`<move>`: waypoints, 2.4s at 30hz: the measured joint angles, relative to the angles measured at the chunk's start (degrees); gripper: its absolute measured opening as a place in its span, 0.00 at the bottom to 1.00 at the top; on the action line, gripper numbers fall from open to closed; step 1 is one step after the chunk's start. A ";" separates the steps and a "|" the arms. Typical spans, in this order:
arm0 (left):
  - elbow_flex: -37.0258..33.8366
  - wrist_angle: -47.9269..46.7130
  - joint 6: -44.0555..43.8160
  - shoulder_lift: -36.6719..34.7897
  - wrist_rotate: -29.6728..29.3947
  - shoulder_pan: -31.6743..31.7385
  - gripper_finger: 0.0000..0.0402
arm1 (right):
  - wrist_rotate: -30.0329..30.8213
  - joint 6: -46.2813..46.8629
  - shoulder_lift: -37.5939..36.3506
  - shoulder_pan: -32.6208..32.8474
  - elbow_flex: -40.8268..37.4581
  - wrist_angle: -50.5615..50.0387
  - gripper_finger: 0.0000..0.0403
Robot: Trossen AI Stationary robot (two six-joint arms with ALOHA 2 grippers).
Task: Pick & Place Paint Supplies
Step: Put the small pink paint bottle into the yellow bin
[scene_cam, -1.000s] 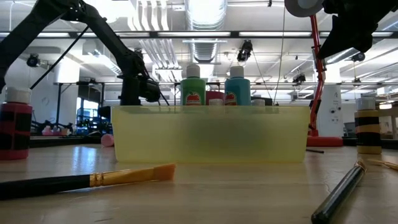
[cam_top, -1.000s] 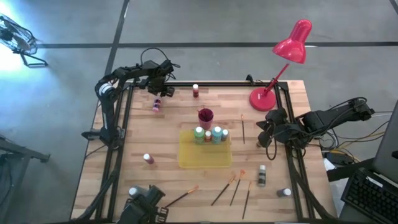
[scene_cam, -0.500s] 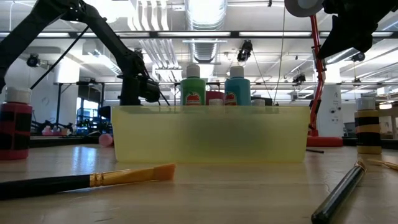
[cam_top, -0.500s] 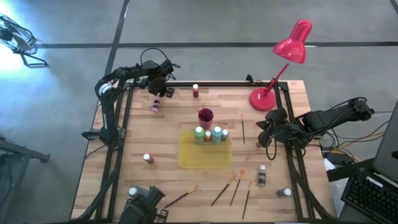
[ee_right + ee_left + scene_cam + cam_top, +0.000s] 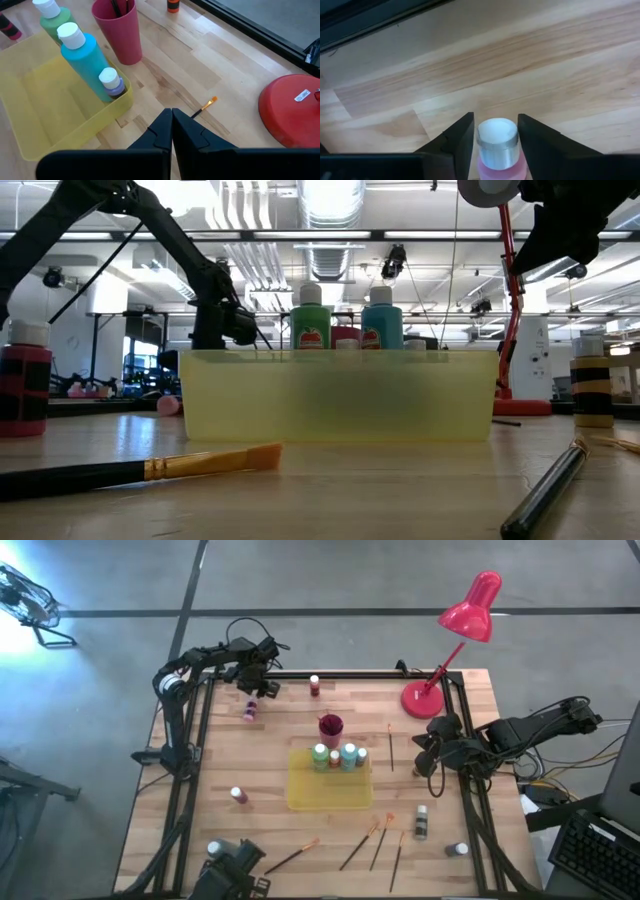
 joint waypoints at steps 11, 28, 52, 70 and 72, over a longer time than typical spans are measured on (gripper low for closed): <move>0.00 -2.44 0.07 -0.04 1.00 0.00 0.42 | 0.01 0.01 0.00 0.00 -0.01 0.01 0.02; -0.16 -0.82 0.00 -0.09 1.22 0.00 0.30 | 0.00 0.01 0.00 -0.01 0.00 0.00 0.02; -0.49 -0.66 3.82 -1.70 1.82 -0.07 0.29 | 0.01 0.00 0.00 0.00 0.00 0.00 0.02; -0.99 12.20 5.30 -15.06 4.73 -9.72 0.28 | 0.00 0.02 0.00 -0.01 0.00 -0.02 0.02; -2.00 14.74 5.14 -17.17 4.68 -12.03 0.28 | 0.01 0.02 0.00 0.00 0.01 0.00 0.02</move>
